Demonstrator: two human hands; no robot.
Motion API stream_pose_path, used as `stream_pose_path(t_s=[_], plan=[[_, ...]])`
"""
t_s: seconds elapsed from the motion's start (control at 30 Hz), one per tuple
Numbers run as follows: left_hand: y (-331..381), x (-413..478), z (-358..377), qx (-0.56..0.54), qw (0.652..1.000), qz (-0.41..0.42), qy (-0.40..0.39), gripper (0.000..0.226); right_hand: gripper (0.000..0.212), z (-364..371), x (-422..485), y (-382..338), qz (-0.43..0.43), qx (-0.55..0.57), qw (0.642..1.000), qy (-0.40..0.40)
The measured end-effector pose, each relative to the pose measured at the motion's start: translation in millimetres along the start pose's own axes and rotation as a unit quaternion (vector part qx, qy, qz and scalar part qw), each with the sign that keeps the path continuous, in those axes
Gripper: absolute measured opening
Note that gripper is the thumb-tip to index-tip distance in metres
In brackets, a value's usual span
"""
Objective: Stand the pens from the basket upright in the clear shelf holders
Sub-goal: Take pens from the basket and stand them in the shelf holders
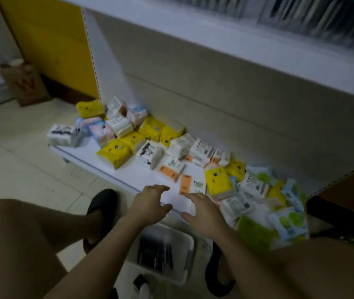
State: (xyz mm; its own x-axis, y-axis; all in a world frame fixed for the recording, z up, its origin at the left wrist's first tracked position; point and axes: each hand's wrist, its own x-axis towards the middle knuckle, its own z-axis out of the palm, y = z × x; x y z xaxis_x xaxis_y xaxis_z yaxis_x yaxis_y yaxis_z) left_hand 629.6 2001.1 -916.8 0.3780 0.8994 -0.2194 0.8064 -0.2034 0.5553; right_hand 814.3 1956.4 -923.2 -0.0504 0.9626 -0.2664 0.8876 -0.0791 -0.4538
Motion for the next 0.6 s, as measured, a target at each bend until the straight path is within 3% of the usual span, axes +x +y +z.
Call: stream_pose_path(t_s=[0.13,0.23,0.33,0.53,0.6], plan=[[-45.3,-6.9,55.3,-0.077,0.985,-0.125,-0.089,0.059,0.058,46.2,5.4,17.1,0.037,0.005,0.996,-0.086],[-71.9,-21.8,93.9,-0.113,0.968,-0.173,-0.140,0.036,0.044,78.8,3.4,25.7,0.057,0.013,0.985,-0.161],[-84.6,-22.9,119.8,-0.145,0.950,-0.211,-0.176,0.029,0.039,105.0,4.5,31.8,0.092,0.007,0.968,-0.235],[-108.1,2.5,140.7,-0.209,0.930,-0.279,-0.118,0.030,0.042,137.8,28.8,53.4,0.124,0.029,0.923,-0.363],[-116.4,6.4,146.5,-0.229,0.921,-0.301,-0.098,0.033,0.032,150.1,42.5,56.2,0.145,0.040,0.916,-0.372]])
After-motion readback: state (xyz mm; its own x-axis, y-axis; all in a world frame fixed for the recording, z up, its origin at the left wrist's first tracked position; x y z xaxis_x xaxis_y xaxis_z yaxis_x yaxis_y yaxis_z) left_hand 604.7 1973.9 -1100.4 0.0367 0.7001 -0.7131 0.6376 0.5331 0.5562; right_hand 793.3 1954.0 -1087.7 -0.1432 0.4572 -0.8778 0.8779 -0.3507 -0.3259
